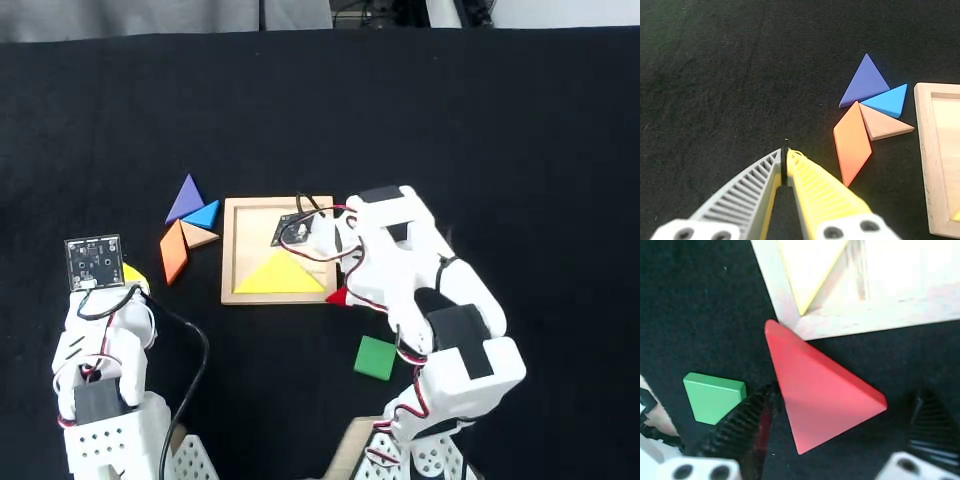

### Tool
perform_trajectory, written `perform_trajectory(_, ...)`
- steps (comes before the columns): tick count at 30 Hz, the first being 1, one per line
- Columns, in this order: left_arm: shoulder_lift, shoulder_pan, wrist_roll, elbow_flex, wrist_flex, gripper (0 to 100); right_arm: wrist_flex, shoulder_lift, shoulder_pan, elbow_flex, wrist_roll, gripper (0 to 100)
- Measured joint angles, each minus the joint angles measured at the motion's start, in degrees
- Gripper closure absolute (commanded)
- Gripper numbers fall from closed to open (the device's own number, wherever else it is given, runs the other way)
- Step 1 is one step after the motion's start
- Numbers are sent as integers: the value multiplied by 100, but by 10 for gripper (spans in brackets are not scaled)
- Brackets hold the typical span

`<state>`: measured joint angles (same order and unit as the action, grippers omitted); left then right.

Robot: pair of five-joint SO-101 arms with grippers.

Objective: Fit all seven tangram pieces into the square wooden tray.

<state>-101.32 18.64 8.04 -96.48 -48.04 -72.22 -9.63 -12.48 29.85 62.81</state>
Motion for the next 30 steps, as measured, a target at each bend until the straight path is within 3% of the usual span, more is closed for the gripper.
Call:
perform_trajectory(7,0,0,0,0,0,967,0,0,0,0,0,609)
perform_trajectory(14,0,0,0,0,0,967,44,0,44,-123,0,809)
perform_trajectory(25,0,0,0,0,0,967,44,18,53,-185,0,810)
perform_trajectory(30,0,0,0,0,0,967,-580,-18,44,-527,0,811)
